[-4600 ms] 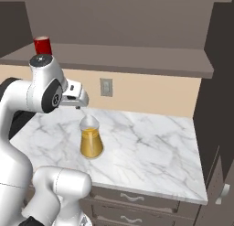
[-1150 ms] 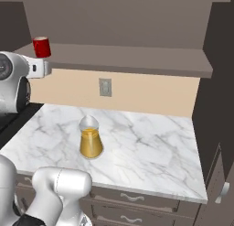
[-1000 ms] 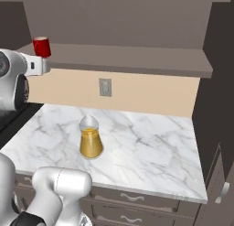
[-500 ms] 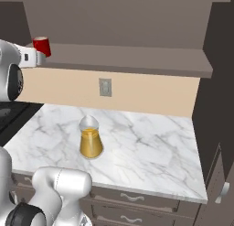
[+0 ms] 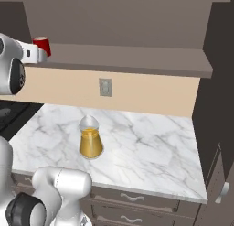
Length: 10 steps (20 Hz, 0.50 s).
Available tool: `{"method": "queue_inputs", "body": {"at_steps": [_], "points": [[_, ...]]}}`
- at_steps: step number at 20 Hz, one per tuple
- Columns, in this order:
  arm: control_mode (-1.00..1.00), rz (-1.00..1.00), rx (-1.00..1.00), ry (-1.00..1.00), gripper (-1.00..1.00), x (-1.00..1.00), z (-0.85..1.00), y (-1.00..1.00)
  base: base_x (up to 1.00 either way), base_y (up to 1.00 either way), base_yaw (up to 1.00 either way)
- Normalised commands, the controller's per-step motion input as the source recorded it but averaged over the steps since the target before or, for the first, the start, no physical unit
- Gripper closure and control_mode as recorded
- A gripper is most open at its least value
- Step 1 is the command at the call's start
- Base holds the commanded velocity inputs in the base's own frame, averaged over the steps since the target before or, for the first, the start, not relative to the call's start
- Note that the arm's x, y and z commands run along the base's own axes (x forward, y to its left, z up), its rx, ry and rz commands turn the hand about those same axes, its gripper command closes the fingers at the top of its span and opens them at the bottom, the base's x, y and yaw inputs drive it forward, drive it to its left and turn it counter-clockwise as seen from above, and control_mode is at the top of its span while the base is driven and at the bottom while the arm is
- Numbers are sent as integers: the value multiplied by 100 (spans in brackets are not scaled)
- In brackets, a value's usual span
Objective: There is a tray on the dining counter. Grab the cup, mug, and pitcher and place them on the tray. The pitcher may be placed next to the tray if it cannot fit the tray.
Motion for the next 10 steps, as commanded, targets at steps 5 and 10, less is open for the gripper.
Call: {"method": "queue_inputs", "body": {"at_steps": [5, 10], "points": [[-100, 0, 0, 8, -100, 26, 0, 0, 0, 0, 0], [-100, 0, 0, 10, -100, 20, 0, 12, 0, 0, 0]]}}
